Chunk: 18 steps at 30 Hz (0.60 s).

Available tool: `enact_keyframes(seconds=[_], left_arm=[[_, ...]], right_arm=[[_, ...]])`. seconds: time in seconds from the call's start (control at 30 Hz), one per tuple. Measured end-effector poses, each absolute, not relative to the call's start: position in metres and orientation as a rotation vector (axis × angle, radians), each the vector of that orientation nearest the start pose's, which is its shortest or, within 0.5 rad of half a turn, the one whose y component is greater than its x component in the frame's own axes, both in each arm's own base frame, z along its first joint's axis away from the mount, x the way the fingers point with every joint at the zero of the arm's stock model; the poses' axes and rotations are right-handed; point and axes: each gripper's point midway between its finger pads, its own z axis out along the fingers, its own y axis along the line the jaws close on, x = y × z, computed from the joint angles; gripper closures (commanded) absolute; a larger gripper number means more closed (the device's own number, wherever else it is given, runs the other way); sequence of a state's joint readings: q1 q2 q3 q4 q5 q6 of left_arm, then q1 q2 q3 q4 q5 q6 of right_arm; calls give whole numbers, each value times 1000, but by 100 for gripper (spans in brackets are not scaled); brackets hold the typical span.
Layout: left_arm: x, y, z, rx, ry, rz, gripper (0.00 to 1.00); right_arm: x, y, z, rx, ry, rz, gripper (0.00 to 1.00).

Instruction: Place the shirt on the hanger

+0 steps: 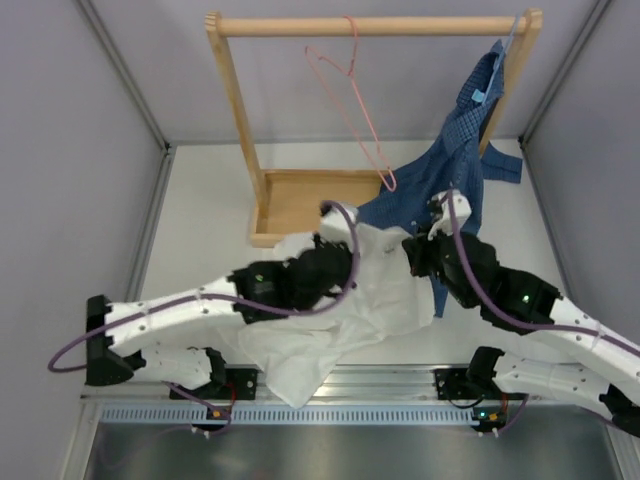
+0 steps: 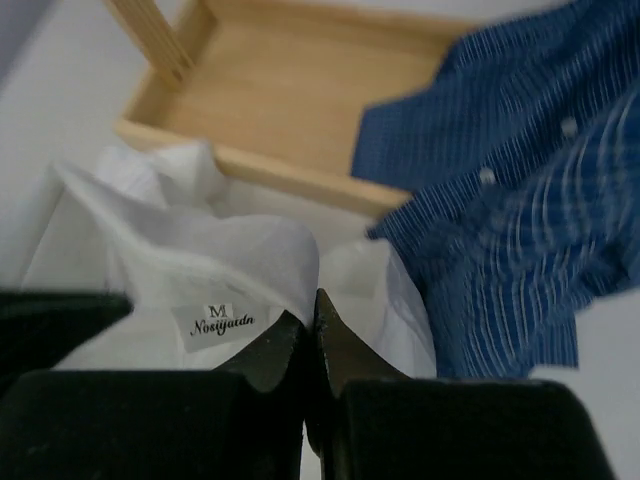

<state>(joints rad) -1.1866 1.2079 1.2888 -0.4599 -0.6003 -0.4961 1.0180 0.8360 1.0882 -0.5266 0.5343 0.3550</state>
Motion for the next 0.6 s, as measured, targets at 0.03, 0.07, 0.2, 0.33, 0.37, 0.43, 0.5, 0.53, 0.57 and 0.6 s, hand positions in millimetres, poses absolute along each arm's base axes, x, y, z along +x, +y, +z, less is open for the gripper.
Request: enact_keyframes(seconds=[0.03,0.07,0.2,0.33,0.37,0.43,0.5,0.53,0.57,0.6], left_arm=[[199,-325,288,330,1945,-548,100],[183,-339,256,399,1988,-526,100],[143,-357,173,530,2099,-437,100],[151,-355,170,452,2100,-423,100],[155,-355,172,425,2095,-424,100],[158,-355,174,396,2091,-425,100],[158,-355,175,383,2091,-429,100],[158,-355,175,382,2091,-431,100],[158,-355,175,382,2091,-433,100],[157,-356,176,384,2092,-438,100]], right_arm=[[210,189,298,-214,1880,436,100],[206,181,271,-210,1939,387,100],[183,152,193,-244,2106,284,93],[162,158,191,-330,2081,451,38],[157,161,195,-356,2064,504,31],[148,168,204,-431,2018,585,24],[143,176,210,-502,1990,630,24],[140,181,212,-549,1982,650,24],[138,186,213,-592,1980,660,24],[137,191,214,-625,1980,664,25]])
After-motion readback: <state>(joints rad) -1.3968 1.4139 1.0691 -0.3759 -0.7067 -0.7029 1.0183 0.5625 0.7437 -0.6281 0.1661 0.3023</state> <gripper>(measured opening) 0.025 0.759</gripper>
